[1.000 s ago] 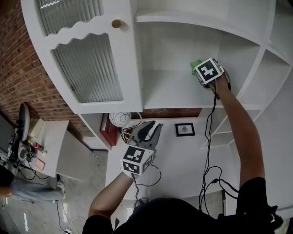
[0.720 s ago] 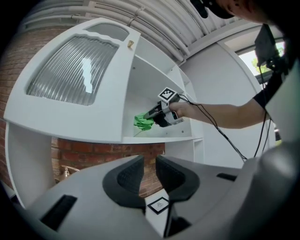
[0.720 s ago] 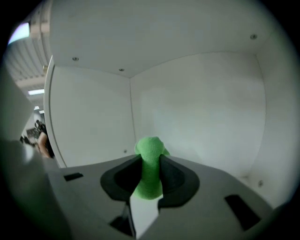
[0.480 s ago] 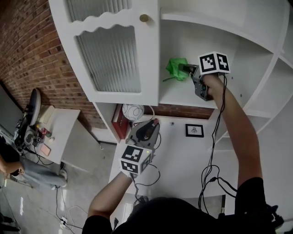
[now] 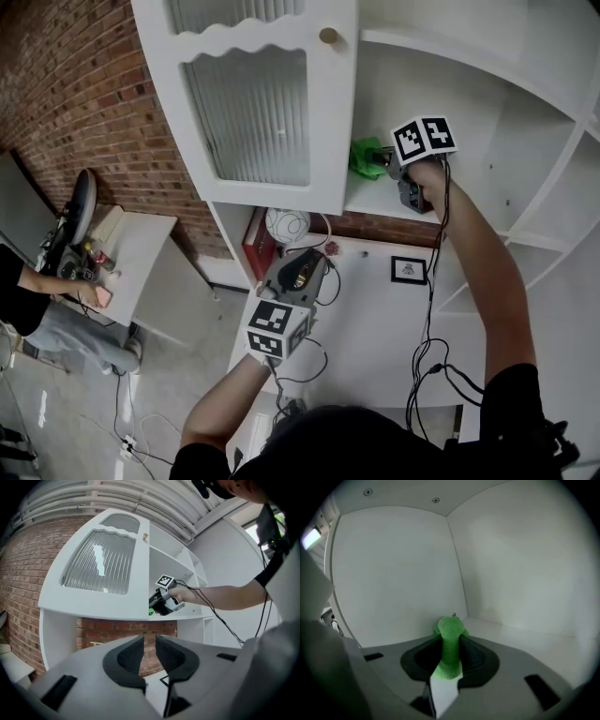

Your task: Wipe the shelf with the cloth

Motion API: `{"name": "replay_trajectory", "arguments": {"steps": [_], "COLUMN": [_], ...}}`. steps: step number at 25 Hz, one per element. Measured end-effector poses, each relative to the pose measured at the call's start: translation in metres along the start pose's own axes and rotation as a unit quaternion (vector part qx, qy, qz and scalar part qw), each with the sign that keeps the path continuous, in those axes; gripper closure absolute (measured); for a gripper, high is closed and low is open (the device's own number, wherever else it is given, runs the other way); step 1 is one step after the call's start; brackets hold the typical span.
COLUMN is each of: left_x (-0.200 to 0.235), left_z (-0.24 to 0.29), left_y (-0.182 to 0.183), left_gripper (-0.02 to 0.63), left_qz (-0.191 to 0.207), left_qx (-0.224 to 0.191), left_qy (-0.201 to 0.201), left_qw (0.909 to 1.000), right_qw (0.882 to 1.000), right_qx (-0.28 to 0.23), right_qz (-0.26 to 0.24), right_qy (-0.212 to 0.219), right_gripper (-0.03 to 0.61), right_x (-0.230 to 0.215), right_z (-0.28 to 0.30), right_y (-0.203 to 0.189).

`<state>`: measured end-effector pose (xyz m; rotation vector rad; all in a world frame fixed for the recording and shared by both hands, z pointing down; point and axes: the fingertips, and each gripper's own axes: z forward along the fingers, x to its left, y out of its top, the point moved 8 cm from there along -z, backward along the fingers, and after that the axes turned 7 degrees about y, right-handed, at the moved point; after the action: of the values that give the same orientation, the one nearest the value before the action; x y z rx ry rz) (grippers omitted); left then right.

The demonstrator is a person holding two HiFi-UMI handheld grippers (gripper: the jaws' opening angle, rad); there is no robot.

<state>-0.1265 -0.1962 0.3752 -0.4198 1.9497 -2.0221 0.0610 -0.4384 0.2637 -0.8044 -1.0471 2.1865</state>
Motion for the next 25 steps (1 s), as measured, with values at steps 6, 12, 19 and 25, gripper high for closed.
{"name": "replay_trajectory", "arguments": {"steps": [6, 12, 19, 25], "left_x": [-0.006, -0.012, -0.023, -0.035], "left_z": [0.008, 0.018, 0.03, 0.04], "left_y": [-0.001, -0.001, 0.0, 0.001], "left_gripper": [0.537, 0.537, 0.537, 0.537], "left_qz": [-0.001, 0.001, -0.001, 0.003], "left_qx": [-0.001, -0.002, -0.001, -0.003], "left_qy": [-0.013, -0.027, -0.05, -0.071], "left_qw": [0.9999, 0.9996, 0.9988, 0.9975], "right_qw": [0.999, 0.998, 0.996, 0.993], "right_qx": [0.019, 0.024, 0.023, 0.023], "right_qz": [-0.028, -0.024, -0.015, -0.005], "right_qy": [-0.033, -0.059, -0.085, -0.119], "right_gripper": [0.485, 0.485, 0.485, 0.485], "right_x": [-0.006, -0.023, -0.041, -0.06], "right_z": [-0.005, -0.021, -0.043, -0.068], "right_y": [-0.002, -0.007, -0.015, -0.025]}}
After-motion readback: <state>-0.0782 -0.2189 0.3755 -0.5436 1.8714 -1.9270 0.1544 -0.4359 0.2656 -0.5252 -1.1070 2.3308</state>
